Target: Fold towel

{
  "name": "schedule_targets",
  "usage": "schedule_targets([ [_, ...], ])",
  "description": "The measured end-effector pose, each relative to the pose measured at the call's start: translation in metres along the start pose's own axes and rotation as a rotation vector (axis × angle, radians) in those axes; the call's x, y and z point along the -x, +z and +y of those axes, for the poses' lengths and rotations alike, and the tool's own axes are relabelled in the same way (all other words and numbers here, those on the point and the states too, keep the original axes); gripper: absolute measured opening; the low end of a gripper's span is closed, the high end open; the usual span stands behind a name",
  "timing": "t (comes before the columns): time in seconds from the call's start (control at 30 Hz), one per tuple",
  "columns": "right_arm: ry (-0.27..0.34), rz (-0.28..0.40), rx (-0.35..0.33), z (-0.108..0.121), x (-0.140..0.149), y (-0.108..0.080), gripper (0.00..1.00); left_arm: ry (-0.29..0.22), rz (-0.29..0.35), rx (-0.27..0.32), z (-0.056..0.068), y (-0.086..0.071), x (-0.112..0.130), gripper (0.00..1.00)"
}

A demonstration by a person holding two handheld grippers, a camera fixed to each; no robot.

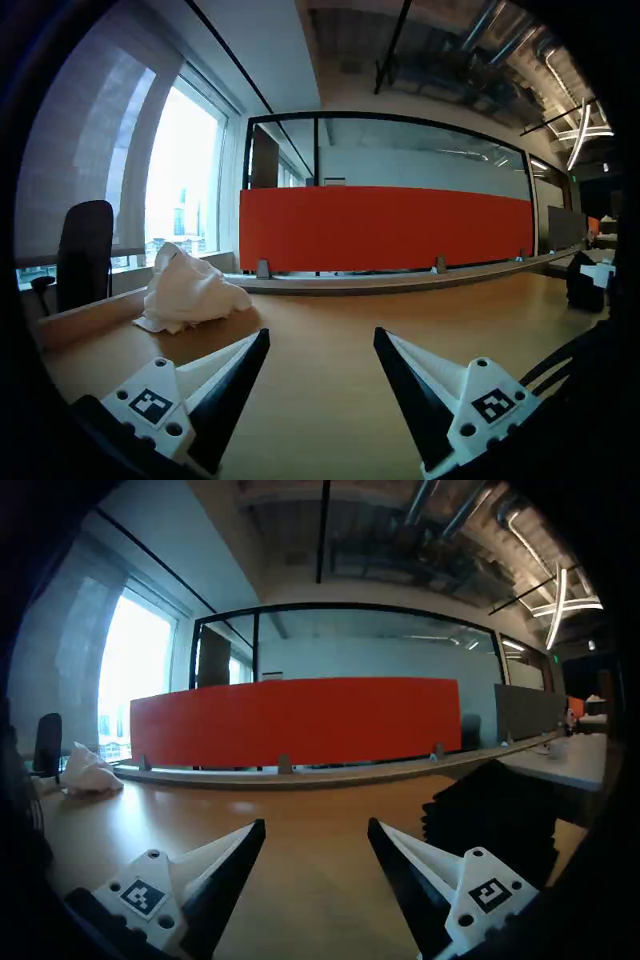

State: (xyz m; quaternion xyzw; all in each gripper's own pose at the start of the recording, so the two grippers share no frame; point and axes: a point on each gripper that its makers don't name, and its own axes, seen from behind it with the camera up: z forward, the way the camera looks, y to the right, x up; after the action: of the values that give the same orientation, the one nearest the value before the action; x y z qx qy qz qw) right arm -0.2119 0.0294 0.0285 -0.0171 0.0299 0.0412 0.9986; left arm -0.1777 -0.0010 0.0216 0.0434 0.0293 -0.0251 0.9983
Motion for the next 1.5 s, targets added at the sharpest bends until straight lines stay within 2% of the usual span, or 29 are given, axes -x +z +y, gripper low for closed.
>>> schedule_targets([
  [0.3,-0.047,-0.007,-0.013,-0.011,0.005,-0.003,0.99,0.000,0.000,0.000,0.000,0.000,0.000,0.97],
  [1.5,-0.044,-0.009,-0.003,-0.010,0.003,-0.005,0.99,0.000,0.000,0.000,0.000,0.000,-0.001,0.97],
])
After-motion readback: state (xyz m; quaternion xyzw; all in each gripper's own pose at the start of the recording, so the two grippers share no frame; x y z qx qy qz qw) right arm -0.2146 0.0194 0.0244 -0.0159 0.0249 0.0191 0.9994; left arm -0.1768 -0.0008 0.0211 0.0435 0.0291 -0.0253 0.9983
